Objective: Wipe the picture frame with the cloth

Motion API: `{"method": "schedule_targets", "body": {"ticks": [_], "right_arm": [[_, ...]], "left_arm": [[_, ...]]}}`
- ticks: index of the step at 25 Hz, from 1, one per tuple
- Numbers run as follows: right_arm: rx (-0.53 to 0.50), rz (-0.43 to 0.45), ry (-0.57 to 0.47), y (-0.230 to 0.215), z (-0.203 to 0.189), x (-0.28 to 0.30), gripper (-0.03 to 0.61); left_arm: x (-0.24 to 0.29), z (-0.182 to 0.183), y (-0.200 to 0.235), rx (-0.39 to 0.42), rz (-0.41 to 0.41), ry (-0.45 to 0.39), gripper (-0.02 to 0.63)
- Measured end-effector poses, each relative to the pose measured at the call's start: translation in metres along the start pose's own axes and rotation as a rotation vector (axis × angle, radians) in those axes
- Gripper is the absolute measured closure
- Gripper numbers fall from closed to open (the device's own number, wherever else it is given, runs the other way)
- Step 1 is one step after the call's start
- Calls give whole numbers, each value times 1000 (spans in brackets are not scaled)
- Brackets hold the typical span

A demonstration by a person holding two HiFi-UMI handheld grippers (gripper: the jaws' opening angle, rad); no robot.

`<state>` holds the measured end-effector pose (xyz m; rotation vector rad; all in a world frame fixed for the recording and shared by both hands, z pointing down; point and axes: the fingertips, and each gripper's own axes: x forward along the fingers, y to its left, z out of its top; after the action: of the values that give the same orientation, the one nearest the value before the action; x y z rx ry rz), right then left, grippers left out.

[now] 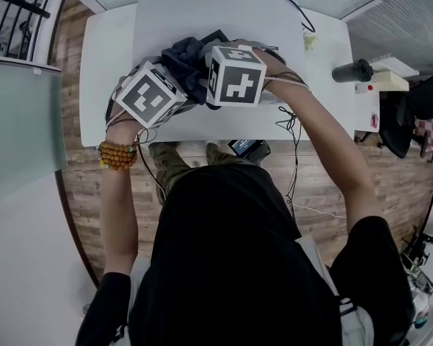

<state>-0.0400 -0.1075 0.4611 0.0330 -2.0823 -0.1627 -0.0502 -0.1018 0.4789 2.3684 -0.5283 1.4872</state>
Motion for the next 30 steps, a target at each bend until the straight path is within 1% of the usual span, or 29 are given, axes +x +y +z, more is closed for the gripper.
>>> {"method": "schedule_targets", "body": {"ticks": [1,4,5,6,8,10,12,15,18,27,28,30], "right_arm": [[-17,-3,5,2,6,4,523],[-117,-22,71,5,13,12,523],[-133,-16,74,5,14,13,523],[-128,-4,60,5,15,13,522],[-76,17,11,1,16,12,522],[-32,12,-13,-3,17,11,522],[-14,-13,-18,-9,18,12,522],[22,-22,-22,-18,16,11,522],[43,-46,-13,-25,11,8,522],[156,-122,26,-51,-29,-11,522],[167,-127,18,-54,-35,-17,520],[217,-159,-35,-65,-43,-33,519]], "left_arm": [[0,0,0,2,2,6,129],[1,0,0,9,11,18,129],[1,-1,0,9,11,18,129],[1,-1,0,8,9,17,129],[2,-1,-1,5,-1,16,129],[3,0,-3,6,-6,20,129],[3,0,-3,-4,-6,12,129],[1,3,0,-51,7,-23,129],[2,5,1,-68,11,-24,129],[2,3,1,-75,10,-43,129],[2,2,1,-74,8,-37,129],[3,1,-1,-64,3,-24,129]]}}
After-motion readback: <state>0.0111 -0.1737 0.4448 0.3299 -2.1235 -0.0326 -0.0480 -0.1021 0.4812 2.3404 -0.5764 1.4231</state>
